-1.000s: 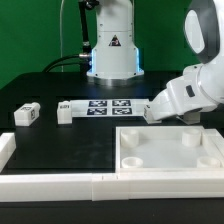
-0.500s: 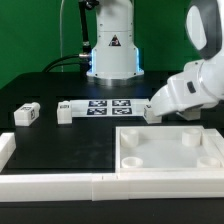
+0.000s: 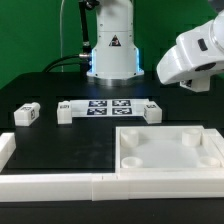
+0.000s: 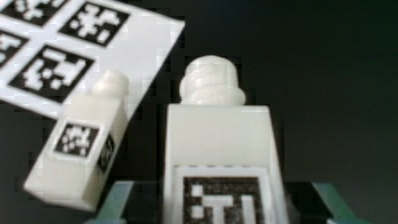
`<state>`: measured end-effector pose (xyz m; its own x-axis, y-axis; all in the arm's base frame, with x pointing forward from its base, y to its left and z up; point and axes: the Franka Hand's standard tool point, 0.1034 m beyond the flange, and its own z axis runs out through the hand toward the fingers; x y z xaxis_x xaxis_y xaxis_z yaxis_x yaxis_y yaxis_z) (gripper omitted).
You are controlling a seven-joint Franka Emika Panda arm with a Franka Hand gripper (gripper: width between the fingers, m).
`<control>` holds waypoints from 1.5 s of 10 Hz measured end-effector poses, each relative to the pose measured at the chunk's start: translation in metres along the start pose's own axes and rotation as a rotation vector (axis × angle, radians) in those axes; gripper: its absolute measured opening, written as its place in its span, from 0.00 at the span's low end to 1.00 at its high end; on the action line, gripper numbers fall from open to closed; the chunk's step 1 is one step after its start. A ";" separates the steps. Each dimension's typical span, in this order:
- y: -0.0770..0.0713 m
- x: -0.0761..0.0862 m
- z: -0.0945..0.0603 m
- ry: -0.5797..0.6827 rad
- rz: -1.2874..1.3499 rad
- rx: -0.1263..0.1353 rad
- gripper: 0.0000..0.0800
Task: Assemble one leg
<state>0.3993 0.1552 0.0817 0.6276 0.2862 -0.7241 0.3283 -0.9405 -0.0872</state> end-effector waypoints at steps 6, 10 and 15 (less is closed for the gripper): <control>0.048 0.015 -0.043 0.573 0.107 0.007 0.36; 0.067 0.026 -0.065 0.955 0.124 -0.023 0.36; 0.087 0.058 -0.104 1.054 0.004 -0.096 0.36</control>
Offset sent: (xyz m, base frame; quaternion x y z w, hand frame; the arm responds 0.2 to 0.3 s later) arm 0.0374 -0.0287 -0.0066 0.0376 0.2084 0.0892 0.9732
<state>0.5379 0.1090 0.1031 0.9091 0.3406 0.2397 0.3504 -0.9366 0.0020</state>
